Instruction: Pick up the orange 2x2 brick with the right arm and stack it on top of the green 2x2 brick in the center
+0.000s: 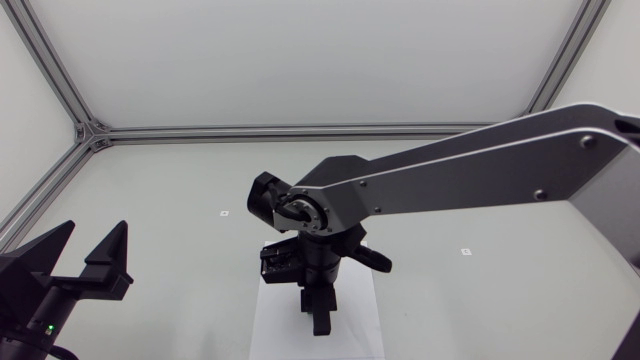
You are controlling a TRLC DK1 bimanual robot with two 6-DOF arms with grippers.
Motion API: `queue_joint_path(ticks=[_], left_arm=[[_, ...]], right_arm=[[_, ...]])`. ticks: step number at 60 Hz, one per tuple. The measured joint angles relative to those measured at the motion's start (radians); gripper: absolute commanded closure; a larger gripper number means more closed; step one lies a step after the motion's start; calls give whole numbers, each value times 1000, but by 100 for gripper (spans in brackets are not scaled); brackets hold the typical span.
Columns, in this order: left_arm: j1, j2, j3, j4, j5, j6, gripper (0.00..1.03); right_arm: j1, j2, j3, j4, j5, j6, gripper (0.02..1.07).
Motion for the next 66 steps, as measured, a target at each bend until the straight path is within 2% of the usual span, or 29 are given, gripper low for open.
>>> queue_joint_path(ticks=[22, 29, 31, 34, 41, 56, 62, 66], left_arm=[[0, 0, 0, 0, 0, 0, 4], [0, 0, 0, 0, 0, 0, 4], [0, 0, 0, 0, 0, 0, 4], [0, 0, 0, 0, 0, 0, 4], [0, 0, 0, 0, 0, 0, 4], [0, 0, 0, 0, 0, 0, 4], [0, 0, 0, 0, 0, 0, 4], [0, 0, 0, 0, 0, 0, 4]], right_arm=[[-2, 14, 19, -6, 3, 0, 81], [-2, 14, 19, -7, 3, 0, 64], [-2, 14, 19, -7, 3, 0, 50], [-3, 14, 19, -6, 3, 0, 42], [-11, 41, 14, -4, 20, 1, 36], [-19, 55, 3, -15, 21, 0, 35], [-19, 53, 3, -23, 21, 1, 21], [-19, 51, 3, -24, 21, 0, 16]])
